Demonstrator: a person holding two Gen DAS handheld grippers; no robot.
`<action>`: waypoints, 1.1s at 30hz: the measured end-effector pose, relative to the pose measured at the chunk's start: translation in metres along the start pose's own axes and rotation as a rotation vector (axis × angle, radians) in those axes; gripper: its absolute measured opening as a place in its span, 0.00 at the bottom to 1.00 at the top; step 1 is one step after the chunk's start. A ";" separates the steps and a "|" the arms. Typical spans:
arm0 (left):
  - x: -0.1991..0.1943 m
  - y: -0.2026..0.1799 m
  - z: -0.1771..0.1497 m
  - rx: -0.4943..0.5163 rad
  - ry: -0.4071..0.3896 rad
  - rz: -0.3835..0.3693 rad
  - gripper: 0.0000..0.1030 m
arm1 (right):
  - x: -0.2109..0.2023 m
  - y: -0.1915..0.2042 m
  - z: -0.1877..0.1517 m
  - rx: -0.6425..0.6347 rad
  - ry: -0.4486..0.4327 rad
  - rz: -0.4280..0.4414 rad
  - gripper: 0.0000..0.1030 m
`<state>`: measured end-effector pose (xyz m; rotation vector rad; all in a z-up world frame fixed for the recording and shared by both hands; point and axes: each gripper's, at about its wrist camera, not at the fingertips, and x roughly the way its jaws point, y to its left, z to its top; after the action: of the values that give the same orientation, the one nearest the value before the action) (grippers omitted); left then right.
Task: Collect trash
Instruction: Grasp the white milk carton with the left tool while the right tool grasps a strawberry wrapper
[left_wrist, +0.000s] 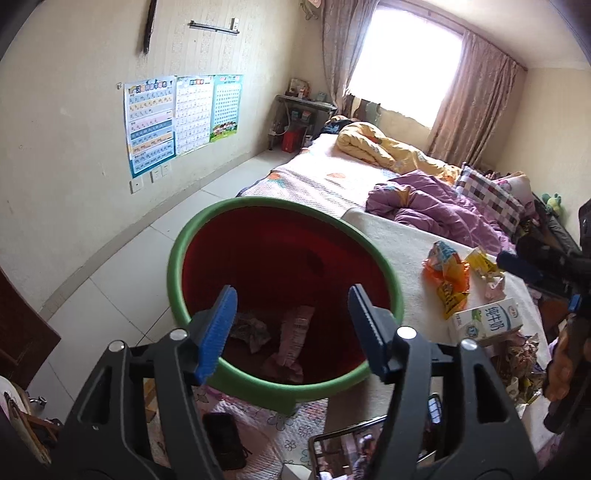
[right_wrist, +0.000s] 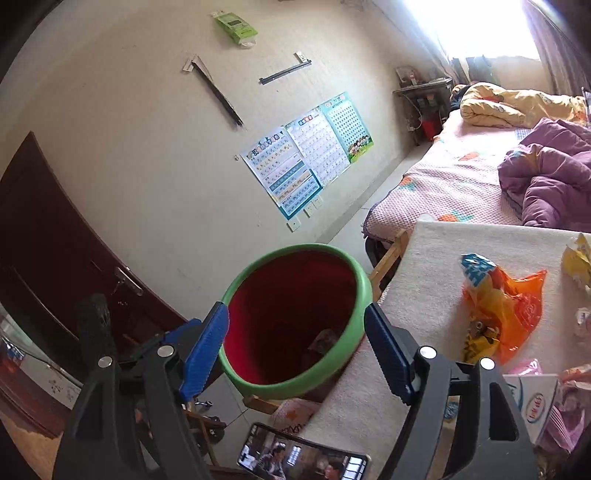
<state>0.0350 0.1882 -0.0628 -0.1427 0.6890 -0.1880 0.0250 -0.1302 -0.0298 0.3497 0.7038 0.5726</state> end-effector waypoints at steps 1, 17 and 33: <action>-0.003 -0.006 -0.004 -0.004 -0.021 -0.038 0.66 | -0.006 -0.003 -0.008 0.000 -0.013 -0.016 0.74; 0.006 -0.121 -0.024 0.089 0.015 -0.179 0.74 | -0.082 -0.077 -0.061 0.125 -0.014 -0.256 0.75; 0.103 -0.244 -0.044 0.818 0.346 -0.457 0.75 | -0.148 -0.141 -0.079 0.177 -0.001 -0.202 0.75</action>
<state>0.0543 -0.0749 -0.1129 0.5350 0.8654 -0.9308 -0.0689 -0.3223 -0.0797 0.4376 0.7812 0.3190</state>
